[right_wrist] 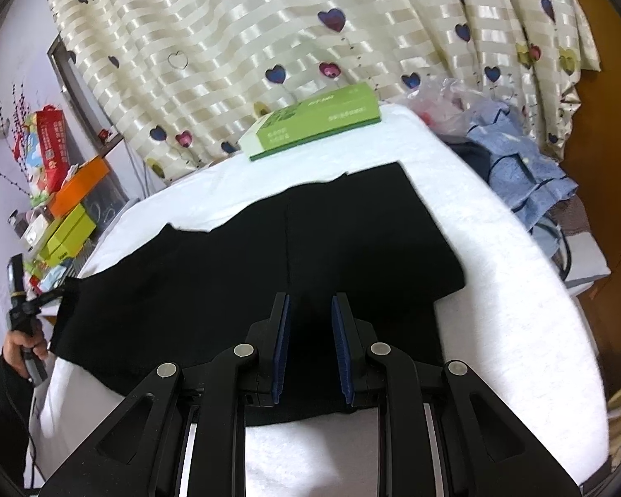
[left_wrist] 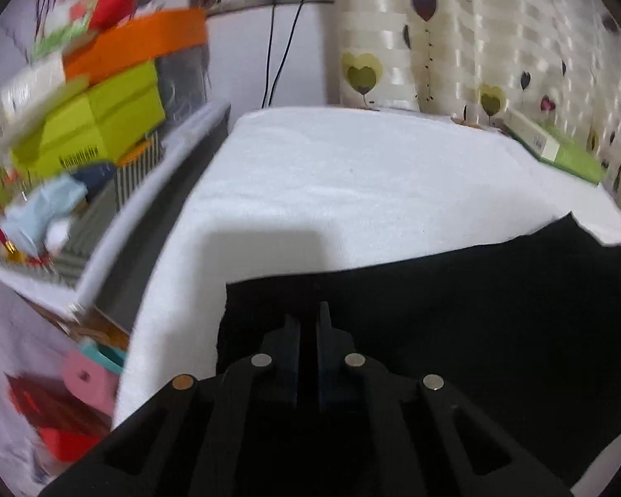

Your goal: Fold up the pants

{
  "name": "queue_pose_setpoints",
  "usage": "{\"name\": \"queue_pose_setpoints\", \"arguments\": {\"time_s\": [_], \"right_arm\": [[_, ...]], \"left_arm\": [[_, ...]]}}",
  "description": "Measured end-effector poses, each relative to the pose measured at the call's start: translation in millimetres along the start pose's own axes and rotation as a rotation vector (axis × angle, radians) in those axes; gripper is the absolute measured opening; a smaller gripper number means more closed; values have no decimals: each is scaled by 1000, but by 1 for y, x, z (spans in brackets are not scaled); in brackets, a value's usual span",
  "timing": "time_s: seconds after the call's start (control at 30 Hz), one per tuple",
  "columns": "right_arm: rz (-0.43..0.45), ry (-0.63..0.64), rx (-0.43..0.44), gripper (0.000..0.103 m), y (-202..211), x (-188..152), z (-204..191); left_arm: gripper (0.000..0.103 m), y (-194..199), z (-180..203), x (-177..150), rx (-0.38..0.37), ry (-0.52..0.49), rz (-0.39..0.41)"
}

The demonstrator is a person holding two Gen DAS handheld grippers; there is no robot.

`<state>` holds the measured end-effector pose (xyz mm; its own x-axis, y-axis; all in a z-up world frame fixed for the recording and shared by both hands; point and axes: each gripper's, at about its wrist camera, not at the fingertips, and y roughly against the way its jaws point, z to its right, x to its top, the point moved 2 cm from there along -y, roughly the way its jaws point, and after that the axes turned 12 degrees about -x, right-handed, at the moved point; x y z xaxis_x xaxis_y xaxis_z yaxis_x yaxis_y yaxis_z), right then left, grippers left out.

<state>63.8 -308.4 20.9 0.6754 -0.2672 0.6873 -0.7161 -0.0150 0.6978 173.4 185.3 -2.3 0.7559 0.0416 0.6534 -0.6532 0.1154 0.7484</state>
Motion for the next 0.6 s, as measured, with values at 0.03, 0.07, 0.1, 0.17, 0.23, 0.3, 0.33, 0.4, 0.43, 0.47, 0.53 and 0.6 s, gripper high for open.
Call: {"name": "queue_pose_setpoints", "arguments": {"time_s": [0.03,0.07,0.1,0.17,0.23,0.3,0.33,0.4,0.43,0.47,0.53,0.6], "right_arm": [[5,-9,-11,21,0,2,2],[6,-27,-22,21,0,3,6],[2,-49,-33,21,-1,4,10],[-8,-89,-50,21,-4,5,20],[-12,-132,-57,22,-5,5,31],[-20,-174,-65,29,-6,5,42],[-28,-193,-59,50,-7,5,46],[-51,-231,-58,62,-11,5,53],[-61,-244,-43,62,-14,6,54],[-78,-250,-23,62,-18,6,54],[-94,-257,-13,62,-26,10,55],[-93,-242,-29,62,-31,15,53]], "left_arm": [[6,5,-1,4,3,5,28],[6,11,-4,9,-15,27,52],[7,13,-8,14,-24,51,74],[7,7,-13,19,-11,60,73],[9,-13,-13,16,1,43,6],[15,-15,-14,17,13,47,2],[19,-11,-16,19,11,67,4],[26,2,-24,18,17,131,37],[26,10,-28,17,40,154,58],[26,19,-30,15,61,170,81],[27,36,-26,8,20,195,109],[32,52,-10,-4,-35,179,125]]}}
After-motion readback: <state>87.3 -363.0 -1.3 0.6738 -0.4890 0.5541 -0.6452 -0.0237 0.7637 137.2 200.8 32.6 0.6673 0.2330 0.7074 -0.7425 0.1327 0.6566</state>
